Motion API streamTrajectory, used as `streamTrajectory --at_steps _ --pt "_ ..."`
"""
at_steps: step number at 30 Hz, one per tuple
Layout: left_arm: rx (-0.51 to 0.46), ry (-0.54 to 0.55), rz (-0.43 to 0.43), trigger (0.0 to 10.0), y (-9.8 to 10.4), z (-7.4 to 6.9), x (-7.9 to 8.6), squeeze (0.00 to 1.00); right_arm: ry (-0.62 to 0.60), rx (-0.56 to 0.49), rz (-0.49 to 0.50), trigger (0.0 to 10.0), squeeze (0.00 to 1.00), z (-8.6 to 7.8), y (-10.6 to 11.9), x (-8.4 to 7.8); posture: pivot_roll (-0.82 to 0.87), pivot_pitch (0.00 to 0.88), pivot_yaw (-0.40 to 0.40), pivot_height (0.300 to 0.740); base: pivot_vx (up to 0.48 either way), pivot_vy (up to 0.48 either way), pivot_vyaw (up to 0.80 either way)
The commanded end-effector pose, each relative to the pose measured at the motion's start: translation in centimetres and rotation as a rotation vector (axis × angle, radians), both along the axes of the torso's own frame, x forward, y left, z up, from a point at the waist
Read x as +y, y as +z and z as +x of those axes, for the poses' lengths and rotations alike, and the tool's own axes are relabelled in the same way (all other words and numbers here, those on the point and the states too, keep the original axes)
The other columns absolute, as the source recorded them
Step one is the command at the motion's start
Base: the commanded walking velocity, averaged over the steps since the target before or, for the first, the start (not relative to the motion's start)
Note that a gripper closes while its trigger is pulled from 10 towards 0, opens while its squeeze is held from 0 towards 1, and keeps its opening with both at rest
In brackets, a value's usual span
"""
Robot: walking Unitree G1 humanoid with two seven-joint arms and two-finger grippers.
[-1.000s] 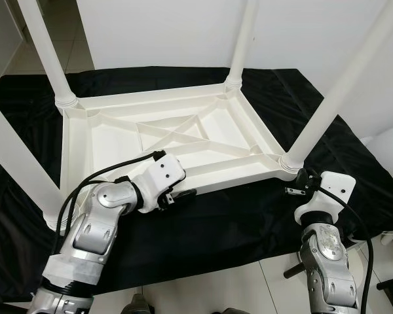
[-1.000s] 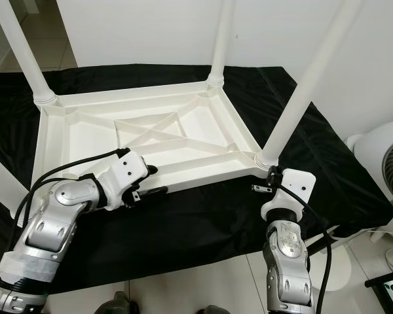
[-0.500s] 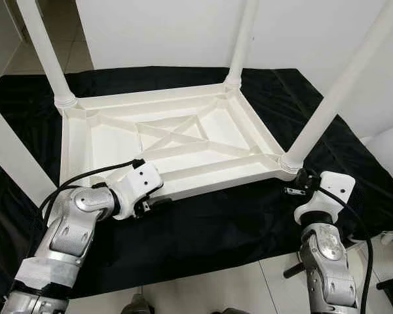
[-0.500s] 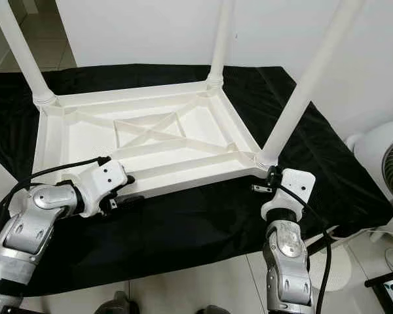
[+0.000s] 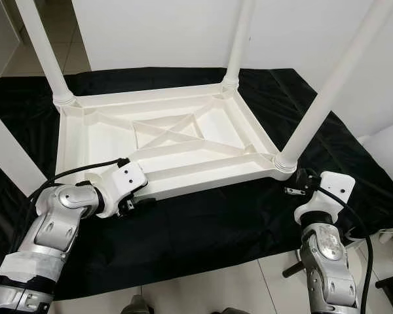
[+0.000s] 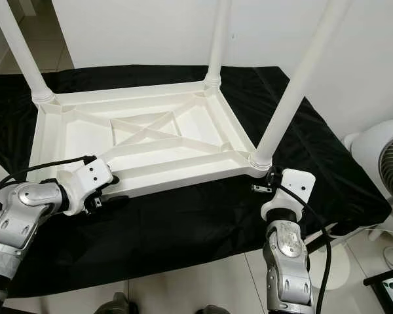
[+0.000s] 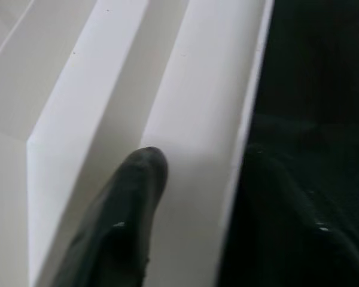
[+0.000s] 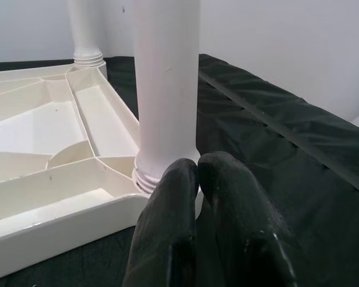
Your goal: Building children table
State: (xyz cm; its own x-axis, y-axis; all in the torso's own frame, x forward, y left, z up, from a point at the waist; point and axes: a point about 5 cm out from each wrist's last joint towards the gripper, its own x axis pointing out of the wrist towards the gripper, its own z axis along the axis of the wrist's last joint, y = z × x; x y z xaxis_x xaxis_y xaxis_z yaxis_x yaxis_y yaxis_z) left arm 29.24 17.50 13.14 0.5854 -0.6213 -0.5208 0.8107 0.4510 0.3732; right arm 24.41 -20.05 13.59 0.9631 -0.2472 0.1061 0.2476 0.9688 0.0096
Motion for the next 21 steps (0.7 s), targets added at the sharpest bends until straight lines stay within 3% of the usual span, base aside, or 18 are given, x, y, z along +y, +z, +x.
streamTrajectory --at_steps 1,2,13,16,18,21 --pt "-0.031 0.066 -0.002 0.7 0.3 0.6 0.8 0.0 0.004 0.014 -0.005 10.0 0.0 0.1 -0.3 -0.1 0.07 0.031 -0.054 0.74 0.0 0.0 0.0" --pt "-0.04 0.059 -0.013 0.0 0.4 0.7 0.5 0.0 0.006 0.014 -0.005 10.0 0.0 0.2 -0.3 -0.1 0.07 0.029 -0.055 0.74 0.0 0.0 0.0" --pt "-0.072 0.032 -0.061 0.0 0.8 1.7 -1.6 0.0 0.011 0.01 -0.007 10.0 0.0 0.4 -0.2 -0.1 0.07 0.025 -0.053 0.74 0.0 0.0 0.0" --pt "-0.084 0.02 -0.08 0.0 1.2 2.3 -2.6 0.0 0.011 0.01 -0.007 10.0 0.0 0.4 -0.2 0.0 0.06 0.027 -0.052 0.74 0.0 0.0 0.0" --pt "-0.12 -0.021 -0.101 0.0 2.0 3.0 -4.2 0.0 0.008 0.008 -0.005 10.0 0.0 0.5 -0.2 0.0 0.06 0.028 -0.046 0.74 0.0 0.0 0.0" --pt "-0.129 -0.033 -0.112 0.0 2.3 3.3 -4.9 0.0 0.006 0.007 -0.005 10.0 0.0 0.5 -0.1 0.0 0.05 0.028 -0.04 0.74 0.0 0.0 0.0"
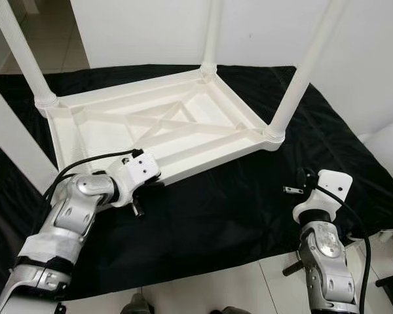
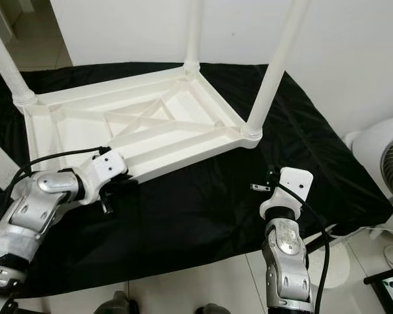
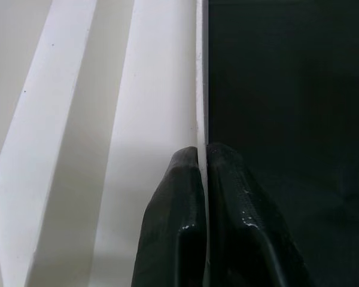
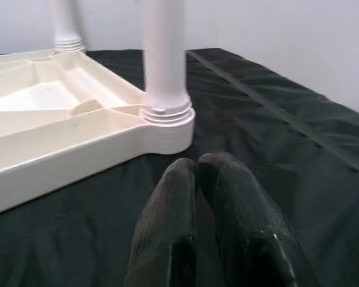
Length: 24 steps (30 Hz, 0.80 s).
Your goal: Building children table
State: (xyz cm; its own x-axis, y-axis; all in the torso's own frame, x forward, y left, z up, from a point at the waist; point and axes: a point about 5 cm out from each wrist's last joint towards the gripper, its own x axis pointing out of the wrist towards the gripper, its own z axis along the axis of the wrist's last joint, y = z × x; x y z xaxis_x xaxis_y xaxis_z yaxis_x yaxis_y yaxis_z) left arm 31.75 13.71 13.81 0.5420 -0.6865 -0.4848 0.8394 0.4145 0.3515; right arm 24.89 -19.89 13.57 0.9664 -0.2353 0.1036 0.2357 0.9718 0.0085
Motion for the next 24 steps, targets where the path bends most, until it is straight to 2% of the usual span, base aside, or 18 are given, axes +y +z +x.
streamTrajectory --at_steps 1,3,4,5,6,7,10,12,13,14,15,18,19,20,22,24 --pt "-0.13 0.024 -0.073 0.3 1.8 0.9 -1.7 0.0 -0.008 0.004 -0.005 10.0 0.0 0.0 -0.1 -0.2 0.05 0.028 -0.04 0.74 0.0 0.0 0.0" --pt "-0.132 0.015 -0.079 0.3 2.0 1.0 -2.1 0.0 -0.009 0.004 -0.006 10.0 0.0 0.0 -0.1 -0.2 0.05 0.028 -0.038 0.74 0.0 0.0 0.0" --pt "-0.136 0.005 -0.085 1.7 2.1 1.1 -2.6 0.0 -0.011 0.004 -0.006 10.0 0.0 0.0 -0.1 -0.2 0.05 0.028 -0.037 0.74 0.0 0.0 0.0" --pt "-0.136 0.005 -0.085 1.7 2.1 1.1 -2.6 0.0 -0.011 0.004 -0.006 10.0 0.0 0.0 -0.1 -0.2 0.05 0.028 -0.037 0.74 0.0 0.0 0.0" --pt "-0.146 -0.032 -0.088 10.0 2.2 1.0 -3.4 0.0 -0.014 0.003 -0.006 10.0 0.0 -0.1 -0.1 -0.2 0.04 0.028 -0.029 0.74 0.0 0.0 0.0" --pt "-0.146 -0.032 -0.088 10.0 2.2 1.0 -3.4 0.0 -0.014 0.003 -0.006 10.0 0.0 -0.1 -0.1 -0.2 0.04 0.028 -0.029 0.74 0.0 0.0 0.0" --pt "-0.131 -0.1 -0.124 10.0 2.4 0.6 -4.9 0.0 -0.023 0.001 -0.006 10.0 0.0 -0.2 -0.2 -0.1 0.04 0.027 -0.023 0.74 0.0 0.0 0.0" --pt "-0.131 -0.1 -0.124 10.0 2.4 0.6 -4.9 0.0 -0.023 0.001 -0.006 10.0 0.0 -0.2 -0.2 -0.1 0.04 0.027 -0.023 0.74 0.0 0.0 0.0" --pt "-0.123 -0.112 -0.141 10.0 2.4 0.5 -5.0 0.39 -0.026 0.001 -0.006 10.0 0.0 -0.2 -0.2 -0.1 0.04 0.027 -0.022 0.74 0.0 0.0 0.0" --pt "-0.123 -0.112 -0.141 10.0 2.4 0.5 -5.0 0.39 -0.026 0.001 -0.006 10.0 0.0 -0.2 -0.2 -0.1 0.04 0.027 -0.022 0.74 0.0 0.0 0.0" --pt "-0.107 -0.124 -0.177 10.0 2.7 0.4 -5.0 1.0 -0.027 0.0 -0.007 10.0 0.0 -0.2 -0.2 -0.1 0.04 0.029 -0.018 0.74 0.0 0.0 0.0" --pt "-0.098 -0.131 -0.2 10.0 2.8 0.4 -5.0 1.0 -0.027 -0.001 -0.007 10.0 0.0 -0.2 -0.2 -0.1 0.04 0.029 -0.018 0.74 0.0 0.0 0.0" --pt "-0.138 -0.139 -0.219 10.0 3.3 0.4 -4.8 0.75 -0.027 -0.001 -0.008 10.0 0.0 -0.2 -0.2 -0.1 0.05 0.029 -0.019 0.74 0.0 0.0 0.0" --pt "-0.155 -0.138 -0.246 10.0 3.7 0.4 -4.5 0.0 -0.025 -0.001 -0.008 10.0 0.0 -0.1 -0.2 -0.1 0.05 0.029 -0.022 0.74 0.0 0.0 0.0" --pt "-0.155 -0.138 -0.246 10.0 3.7 0.4 -4.5 0.0 -0.025 -0.001 -0.008 10.0 0.0 -0.1 -0.2 -0.1 0.05 0.029 -0.022 0.74 0.0 0.0 0.0" --pt "-0.177 -0.121 -0.321 10.0 4.7 0.5 -3.5 0.0 -0.019 -0.002 -0.011 10.0 0.0 0.0 -0.2 0.0 0.06 0.028 -0.022 0.74 0.0 0.0 0.0"
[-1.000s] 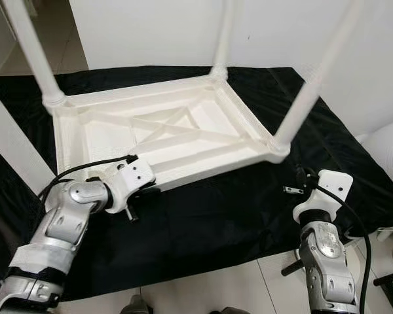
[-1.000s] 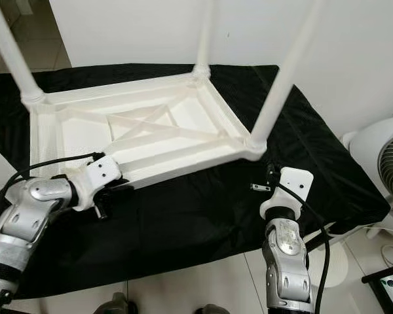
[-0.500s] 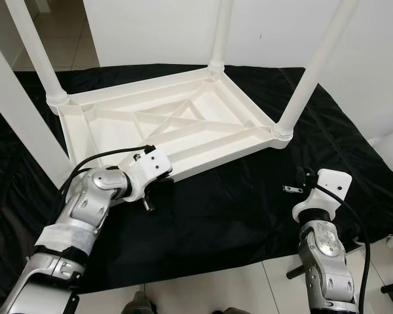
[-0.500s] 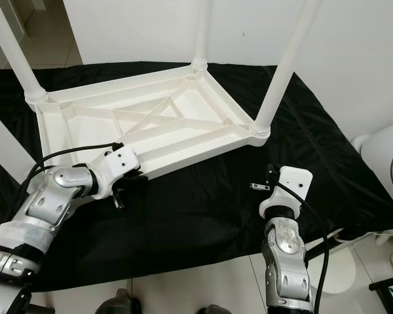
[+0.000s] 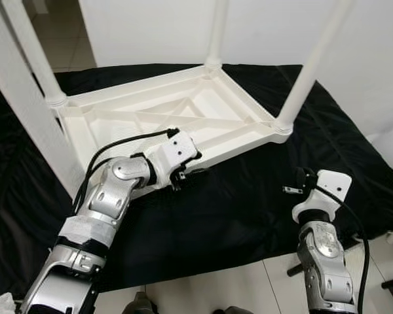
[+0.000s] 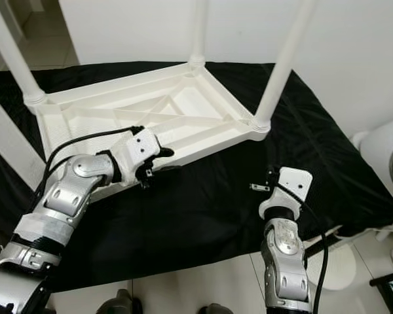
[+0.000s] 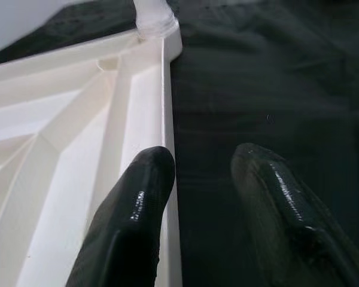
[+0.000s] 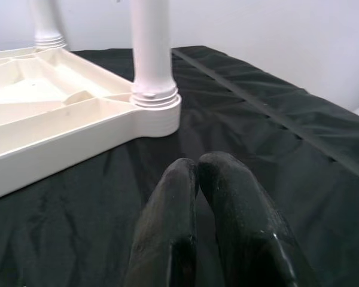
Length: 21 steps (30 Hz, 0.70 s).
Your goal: Building children table
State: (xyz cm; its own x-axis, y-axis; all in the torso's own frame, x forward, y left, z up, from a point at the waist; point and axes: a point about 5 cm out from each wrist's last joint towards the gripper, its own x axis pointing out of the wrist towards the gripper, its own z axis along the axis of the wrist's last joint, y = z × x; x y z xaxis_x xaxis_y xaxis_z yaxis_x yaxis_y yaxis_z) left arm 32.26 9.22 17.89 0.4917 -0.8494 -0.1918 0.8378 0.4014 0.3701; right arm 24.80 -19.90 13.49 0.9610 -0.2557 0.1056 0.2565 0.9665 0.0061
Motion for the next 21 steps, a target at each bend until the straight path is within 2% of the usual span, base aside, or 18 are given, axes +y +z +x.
streamTrajectory --at_steps 1,2,3,5,12,14,15,16,17,18,19,21 --pt "-0.017 0.011 -0.05 10.0 0.6 0.0 0.9 0.0 0.003 -0.001 -0.008 10.0 0.0 0.1 -0.1 0.0 0.06 0.028 -0.022 0.74 0.0 0.0 0.0" --pt "-0.027 0.044 -0.099 10.0 1.2 0.0 1.9 0.0 0.005 -0.002 -0.011 10.0 0.0 0.2 -0.1 0.0 0.06 0.028 -0.026 0.74 0.0 0.0 0.0" --pt "-0.027 0.044 -0.099 10.0 1.2 0.0 1.9 0.0 0.005 -0.002 -0.011 10.0 0.0 0.2 -0.1 0.0 0.06 0.028 -0.026 0.74 0.0 0.0 0.0" --pt "-0.049 0.083 -0.133 10.0 1.7 -0.1 3.2 0.0 0.005 -0.002 -0.014 10.0 0.0 0.3 -0.1 0.0 0.07 0.028 -0.03 0.74 0.0 0.0 0.0" --pt "-0.057 0.137 -0.191 10.0 2.0 -0.8 4.8 0.0 0.006 -0.005 -0.021 10.0 0.0 0.7 0.0 -0.2 0.08 0.027 -0.034 0.74 0.0 0.0 0.0" --pt "-0.05 0.147 -0.303 10.0 2.3 -2.0 6.2 0.0 0.018 -0.011 -0.035 10.0 0.0 1.4 0.2 -0.1 0.1 0.026 -0.05 0.74 0.0 0.0 0.0" --pt "-0.05 0.147 -0.303 10.0 2.3 -2.0 6.2 0.0 0.018 -0.011 -0.035 10.0 0.0 1.4 0.2 -0.1 0.1 0.026 -0.05 0.74 0.0 0.0 0.0" --pt "-0.055 0.111 -0.348 10.0 2.5 -2.9 6.9 0.0 0.034 -0.015 -0.044 10.0 0.0 1.8 0.3 0.0 0.12 0.024 -0.063 0.74 0.0 0.0 0.0" --pt "-0.02 0.083 -0.375 10.0 2.2 -3.7 7.5 0.0 0.05 -0.018 -0.052 10.0 0.0 2.3 0.5 0.2 0.13 0.025 -0.072 0.74 0.0 0.0 0.0" --pt "-0.02 0.083 -0.375 10.0 2.2 -3.7 7.5 0.0 0.05 -0.018 -0.052 10.0 0.0 2.3 0.5 0.2 0.13 0.025 -0.072 0.74 0.0 0.0 0.0" --pt "0.037 0.048 -0.377 10.0 1.7 -4.5 8.0 0.0 0.064 -0.022 -0.058 10.0 0.0 2.8 0.6 0.4 0.14 0.023 -0.075 0.74 0.0 0.0 0.0" --pt "0.037 0.048 -0.377 10.0 1.7 -4.5 8.0 0.0 0.064 -0.022 -0.058 10.0 0.0 2.8 0.6 0.4 0.14 0.023 -0.075 0.74 0.0 0.0 0.0"
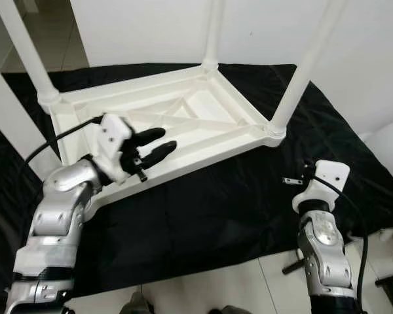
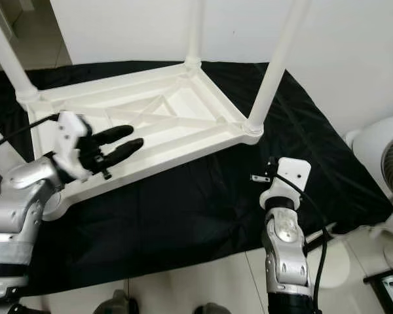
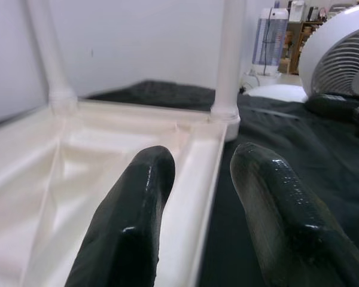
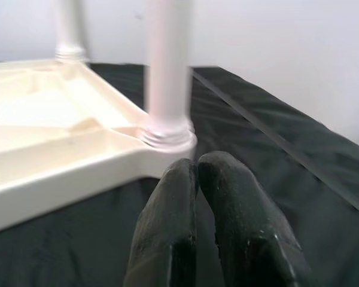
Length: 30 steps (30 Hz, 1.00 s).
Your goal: Building children table
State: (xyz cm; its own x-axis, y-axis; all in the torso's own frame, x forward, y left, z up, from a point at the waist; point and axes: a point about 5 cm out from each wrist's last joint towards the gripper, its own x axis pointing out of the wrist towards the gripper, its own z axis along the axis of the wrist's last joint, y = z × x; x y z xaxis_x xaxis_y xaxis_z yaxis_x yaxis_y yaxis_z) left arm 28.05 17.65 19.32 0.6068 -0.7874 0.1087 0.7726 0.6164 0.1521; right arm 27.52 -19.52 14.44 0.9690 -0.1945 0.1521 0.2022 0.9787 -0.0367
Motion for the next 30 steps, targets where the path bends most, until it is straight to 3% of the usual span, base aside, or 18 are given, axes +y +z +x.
streamTrajectory --at_steps 1,5,12,13,16,18,21,28,30 --pt "0.032 -0.12 0.003 10.0 -0.1 -0.8 -0.2 0.0 0.016 0.011 -0.009 10.0 0.0 0.3 -0.3 0.1 0.14 0.022 -0.078 0.74 0.0 0.0 0.0" --pt "0.128 -0.189 0.051 10.0 -1.6 -3.3 1.5 0.0 0.037 0.009 -0.013 10.0 0.0 1.0 -0.2 0.3 0.17 0.022 -0.093 0.74 0.0 0.0 0.0" --pt "0.162 -0.188 0.07 10.0 -1.7 -4.3 2.6 0.0 0.05 0.009 -0.013 10.0 0.0 1.4 -0.3 0.5 0.18 0.023 -0.096 0.74 0.0 0.0 0.0" --pt "0.166 -0.182 0.068 10.0 -1.5 -4.4 3.0 0.0 0.054 0.009 -0.012 10.0 0.0 1.4 -0.3 0.6 0.2 0.022 -0.101 0.74 0.0 0.0 0.0" --pt "0.228 -0.122 0.136 10.0 -1.0 -5.7 6.3 0.0 0.071 0.008 -0.006 10.0 0.0 2.0 -0.5 1.0 0.21 0.023 -0.101 0.74 0.0 0.0 0.0" --pt "0.228 -0.122 0.136 10.0 -1.0 -5.7 6.3 0.0 0.071 0.008 -0.006 10.0 0.0 2.0 -0.5 1.0 0.21 0.023 -0.101 0.74 0.0 0.0 0.0" --pt "0.271 -0.078 0.219 10.0 -0.8 -6.7 7.9 0.0 0.071 0.006 -0.002 10.0 0.0 2.2 -0.7 1.1 0.22 0.027 -0.096 0.74 0.0 0.0 0.0" --pt "0.294 -0.035 0.286 10.0 -0.3 -7.3 8.9 0.0 0.07 0.007 0.003 10.0 0.0 2.4 -0.8 1.0 0.24 0.032 -0.097 0.74 0.0 0.0 0.0" --pt "0.309 0.033 0.326 10.0 0.1 -7.4 10.4 0.0 0.075 0.005 0.008 10.0 0.0 2.5 -0.9 1.2 0.25 0.037 -0.099 0.74 0.0 0.0 0.0"
